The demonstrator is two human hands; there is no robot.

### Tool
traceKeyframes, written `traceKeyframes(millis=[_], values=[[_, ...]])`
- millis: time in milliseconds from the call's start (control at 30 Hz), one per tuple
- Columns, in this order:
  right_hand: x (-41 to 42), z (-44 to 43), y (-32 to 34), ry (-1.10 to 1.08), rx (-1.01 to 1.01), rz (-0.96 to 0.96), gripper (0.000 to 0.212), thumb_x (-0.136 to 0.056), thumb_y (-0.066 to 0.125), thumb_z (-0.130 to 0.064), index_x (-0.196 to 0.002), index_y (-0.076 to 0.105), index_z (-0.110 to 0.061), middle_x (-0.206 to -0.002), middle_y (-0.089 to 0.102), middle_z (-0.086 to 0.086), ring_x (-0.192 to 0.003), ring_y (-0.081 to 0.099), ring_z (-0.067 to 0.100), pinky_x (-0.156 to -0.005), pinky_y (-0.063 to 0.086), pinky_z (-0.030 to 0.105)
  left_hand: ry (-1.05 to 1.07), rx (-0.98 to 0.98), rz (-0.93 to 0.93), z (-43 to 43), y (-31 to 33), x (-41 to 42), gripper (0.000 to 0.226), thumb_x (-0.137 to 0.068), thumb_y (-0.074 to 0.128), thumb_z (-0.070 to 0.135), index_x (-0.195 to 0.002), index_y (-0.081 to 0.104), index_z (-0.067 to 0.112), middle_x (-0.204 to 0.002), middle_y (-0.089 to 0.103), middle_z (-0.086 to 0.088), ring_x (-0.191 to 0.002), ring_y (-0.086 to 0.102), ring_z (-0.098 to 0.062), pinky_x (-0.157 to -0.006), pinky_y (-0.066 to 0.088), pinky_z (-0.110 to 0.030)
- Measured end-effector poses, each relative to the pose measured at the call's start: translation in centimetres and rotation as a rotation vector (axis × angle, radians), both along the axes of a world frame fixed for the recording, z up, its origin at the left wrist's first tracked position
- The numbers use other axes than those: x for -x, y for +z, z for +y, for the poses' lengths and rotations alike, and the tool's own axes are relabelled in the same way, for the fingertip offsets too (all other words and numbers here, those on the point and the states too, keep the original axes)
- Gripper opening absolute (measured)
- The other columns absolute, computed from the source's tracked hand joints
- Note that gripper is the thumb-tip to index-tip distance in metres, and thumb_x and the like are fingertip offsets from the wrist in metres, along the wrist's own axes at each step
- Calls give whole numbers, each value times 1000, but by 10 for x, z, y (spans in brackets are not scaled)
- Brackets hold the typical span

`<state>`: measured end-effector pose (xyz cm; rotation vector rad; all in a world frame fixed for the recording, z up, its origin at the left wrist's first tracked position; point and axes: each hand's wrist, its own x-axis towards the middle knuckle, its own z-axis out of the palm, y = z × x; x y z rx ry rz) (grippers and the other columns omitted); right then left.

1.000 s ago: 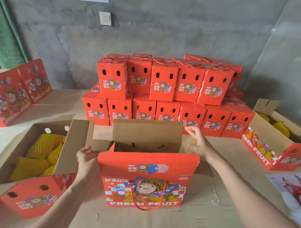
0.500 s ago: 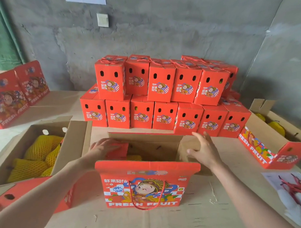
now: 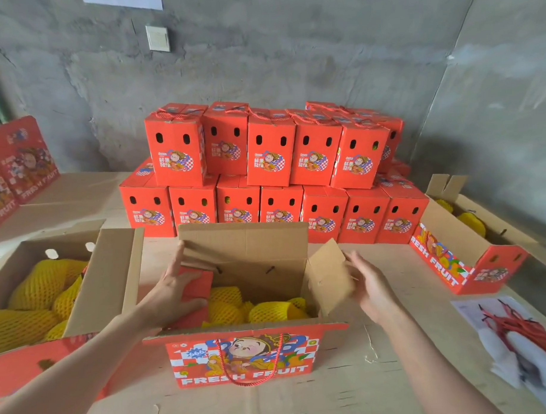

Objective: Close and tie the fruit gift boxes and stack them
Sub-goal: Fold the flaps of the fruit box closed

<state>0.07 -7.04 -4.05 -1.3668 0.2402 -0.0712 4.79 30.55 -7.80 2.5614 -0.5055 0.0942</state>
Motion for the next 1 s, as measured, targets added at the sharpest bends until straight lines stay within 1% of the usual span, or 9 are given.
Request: traceKeyframes(millis=[100,233,300,400,500,700,833,900,1000], values=[[-6,9,4,92,-235,-42,33,-100,39,-34,-122,56,-17,-109,69,16,-87,66,31,-72,56,36,102,112,28,-4,-1,2,49,-83,71,26,-129,57,18,-157,-21,2,-137,2,-1,-107,29,-25],[-4,34,-13,320,820,-151,28,-98,49,-11,-122,63,-17,-115,61,3,-99,56,10,-80,42,7,193,165,53,-7,0,3,32,-93,56,6,-124,61,10,-159,4,-5,-144,20,-24,-112,21,-29],[-2,34,-20,393,1067,-257,31,-95,52,-9,-125,60,-17,-115,57,-5,-109,49,1,-87,29,-1,190,174,57,-3,0,4,33,-93,52,0,-124,62,8,-158,10,-8,-143,22,-26,-111,19,-24],[0,23,-22,420,1002,-319,16,-90,62,-10,-105,58,-14,-122,61,-13,-118,49,-10,-93,32,3,213,167,49,1,3,7,36,-90,57,-1,-125,60,5,-151,31,-12,-137,36,-29,-104,27,-23],[-2,12,-20,449,1091,-361,9,-93,59,-11,-88,66,-12,-125,57,-14,-127,47,1,-103,33,11,275,314,44,-3,4,11,45,-85,61,-5,-129,54,3,-131,55,-12,-116,55,-28,-93,38,-26],[10,-7,-21,618,1111,-284,61,-86,38,17,-131,56,-20,-144,36,-17,-139,22,-6,-111,13,8,352,386,31,-6,-1,9,55,-82,62,-6,-133,50,10,-120,60,-12,-98,56,-23,-80,38,-23],[15,-13,-20,762,1118,-215,66,-87,70,-29,-143,37,-36,-150,14,-34,-137,6,-17,-112,8,11,404,529,99,-7,-6,8,56,-86,52,-9,-133,51,20,-124,59,-11,-104,57,-27,-84,44,-30],[17,-9,-14,738,1065,-167,67,-76,70,-56,-135,50,-33,-148,29,-28,-138,16,-12,-113,12,19,326,673,151,-3,-2,9,55,-83,53,-10,-126,53,24,-122,62,-5,-107,59,-26,-86,47,-31],[16,8,-11,452,723,-211,51,-82,60,-62,-89,63,-11,-88,62,-6,-84,55,8,-86,41,28,72,1046,215,1,7,14,33,-75,70,12,-108,67,16,-115,68,-3,-96,67,-16,-77,55,-26]])
